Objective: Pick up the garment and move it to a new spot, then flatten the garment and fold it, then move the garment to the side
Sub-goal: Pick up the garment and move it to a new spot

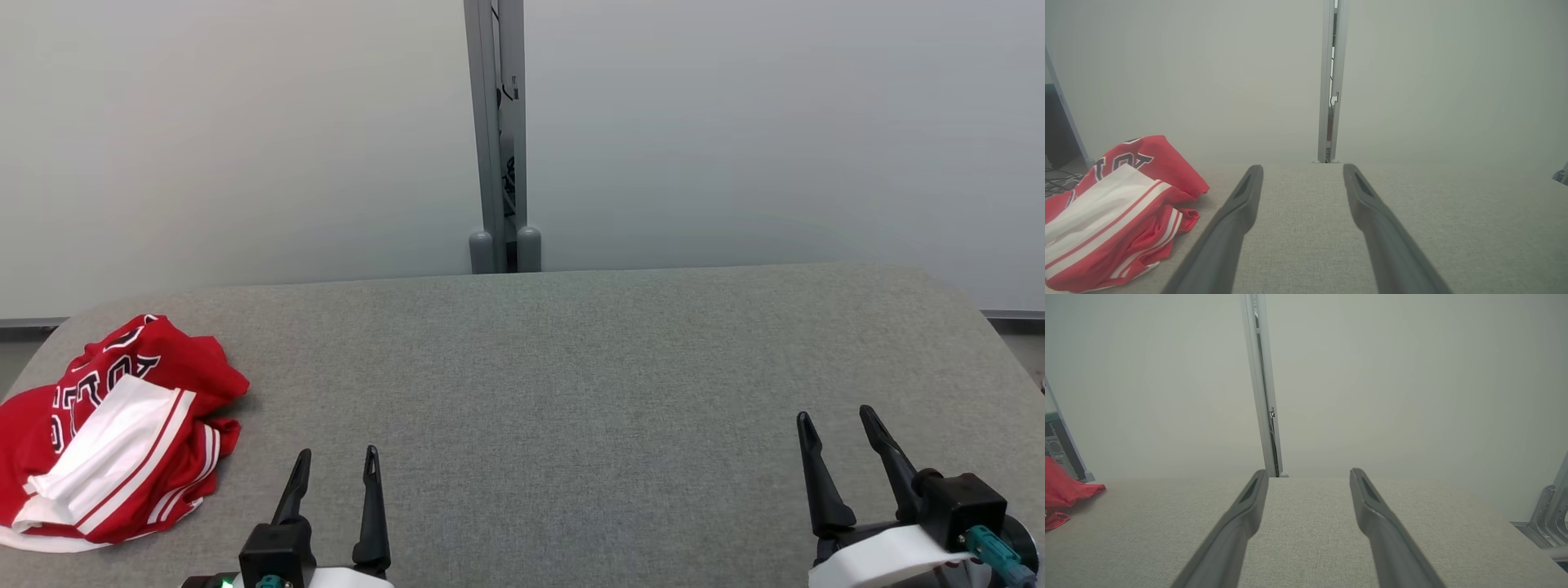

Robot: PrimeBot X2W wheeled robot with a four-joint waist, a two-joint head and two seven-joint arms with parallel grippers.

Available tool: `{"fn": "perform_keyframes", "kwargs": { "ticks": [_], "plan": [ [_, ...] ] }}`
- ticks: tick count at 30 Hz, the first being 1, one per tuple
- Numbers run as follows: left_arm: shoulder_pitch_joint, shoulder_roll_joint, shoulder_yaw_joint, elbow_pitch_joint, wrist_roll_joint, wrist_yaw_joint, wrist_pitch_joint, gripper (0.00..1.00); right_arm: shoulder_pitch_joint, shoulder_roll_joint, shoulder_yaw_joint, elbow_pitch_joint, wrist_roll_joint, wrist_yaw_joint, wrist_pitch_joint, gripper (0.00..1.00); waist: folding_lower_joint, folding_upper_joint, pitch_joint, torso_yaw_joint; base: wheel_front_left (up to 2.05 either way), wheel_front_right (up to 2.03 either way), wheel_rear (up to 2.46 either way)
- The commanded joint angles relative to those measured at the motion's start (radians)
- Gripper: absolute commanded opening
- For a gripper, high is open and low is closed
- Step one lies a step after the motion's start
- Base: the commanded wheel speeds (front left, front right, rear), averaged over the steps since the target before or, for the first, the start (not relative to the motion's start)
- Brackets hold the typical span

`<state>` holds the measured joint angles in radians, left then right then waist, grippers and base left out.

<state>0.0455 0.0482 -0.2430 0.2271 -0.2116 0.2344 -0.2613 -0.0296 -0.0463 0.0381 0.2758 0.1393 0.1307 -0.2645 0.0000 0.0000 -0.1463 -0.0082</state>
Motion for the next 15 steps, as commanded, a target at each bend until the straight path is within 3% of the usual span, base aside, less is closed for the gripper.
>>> {"fn": "perform_keyframes", "kwargs": {
  "ticks": [1, 7, 15],
  "plan": [
    [-0.018, 0.004, 0.006, 0.001, 0.001, 0.001, -0.001, 1.0, -0.001, -0.008, -0.004, 0.003, 0.008, 0.0, -0.003, 1.0, 0.0, 0.0, 0.002, 0.004, 0.0, 0.0, 0.0],
    [-0.024, 0.004, 0.025, 0.006, 0.013, -0.01, -0.001, 1.0, -0.009, -0.007, 0.007, -0.003, -0.017, 0.0, -0.003, 1.0, 0.0, 0.0, 0.015, 0.044, 0.0, 0.0, 0.0],
    [-0.033, 0.004, 0.066, 0.011, 0.05, -0.034, -0.001, 1.0, 0.004, -0.008, 0.004, -0.041, -0.001, 0.0, -0.003, 1.0, 0.0, 0.0, 0.029, 0.165, 0.0, 0.0, 0.0]
  ]
}}
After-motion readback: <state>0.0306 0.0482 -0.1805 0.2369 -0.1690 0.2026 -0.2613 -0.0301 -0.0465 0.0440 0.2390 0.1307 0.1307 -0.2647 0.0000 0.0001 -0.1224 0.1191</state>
